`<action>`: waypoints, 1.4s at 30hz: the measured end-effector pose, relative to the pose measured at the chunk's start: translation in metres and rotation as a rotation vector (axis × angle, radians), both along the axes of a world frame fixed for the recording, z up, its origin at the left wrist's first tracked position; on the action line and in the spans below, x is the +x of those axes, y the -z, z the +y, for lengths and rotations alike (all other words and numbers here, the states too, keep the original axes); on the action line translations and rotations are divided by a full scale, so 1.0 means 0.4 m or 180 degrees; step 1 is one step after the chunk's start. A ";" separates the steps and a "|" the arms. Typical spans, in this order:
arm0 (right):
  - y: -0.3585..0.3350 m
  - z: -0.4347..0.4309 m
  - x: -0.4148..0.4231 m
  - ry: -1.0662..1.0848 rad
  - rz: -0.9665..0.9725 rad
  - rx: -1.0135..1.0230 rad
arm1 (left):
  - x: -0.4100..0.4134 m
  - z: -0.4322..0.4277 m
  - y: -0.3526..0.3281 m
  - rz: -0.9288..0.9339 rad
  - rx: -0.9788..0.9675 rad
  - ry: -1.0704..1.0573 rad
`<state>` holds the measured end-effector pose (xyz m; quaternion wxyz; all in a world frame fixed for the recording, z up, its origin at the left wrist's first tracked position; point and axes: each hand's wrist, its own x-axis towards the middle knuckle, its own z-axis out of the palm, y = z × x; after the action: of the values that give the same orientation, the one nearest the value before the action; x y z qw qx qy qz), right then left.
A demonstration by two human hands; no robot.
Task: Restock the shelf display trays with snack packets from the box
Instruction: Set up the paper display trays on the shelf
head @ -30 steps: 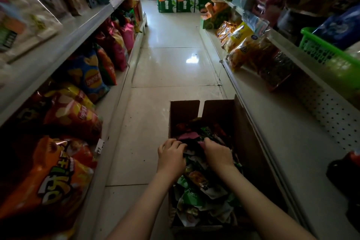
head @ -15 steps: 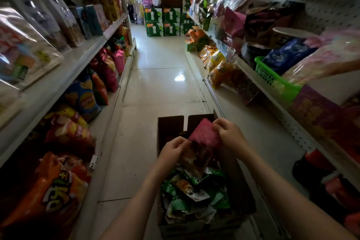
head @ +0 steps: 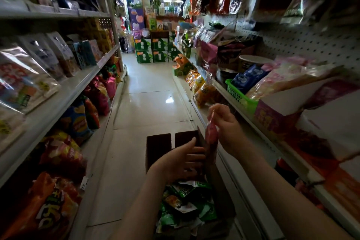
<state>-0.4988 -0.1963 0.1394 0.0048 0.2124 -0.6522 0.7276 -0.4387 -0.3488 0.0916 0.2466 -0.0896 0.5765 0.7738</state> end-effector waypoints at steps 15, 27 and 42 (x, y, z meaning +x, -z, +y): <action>-0.057 0.090 0.003 -0.0926 -0.1267 0.0792 | 0.002 0.053 -0.075 0.1647 -0.1246 -0.1035; -0.146 0.074 0.000 0.0234 -0.0400 0.1691 | -0.016 0.050 -0.156 0.1743 -0.1200 -0.0997; -0.399 0.336 -0.113 0.2353 0.0761 0.3011 | -0.210 0.328 -0.393 0.3120 -0.2830 -0.1293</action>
<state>-0.5441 -0.0620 0.2990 0.2353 0.0314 -0.9300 0.2806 -0.5227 -0.2175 0.2488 -0.2523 0.0717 0.8557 0.4461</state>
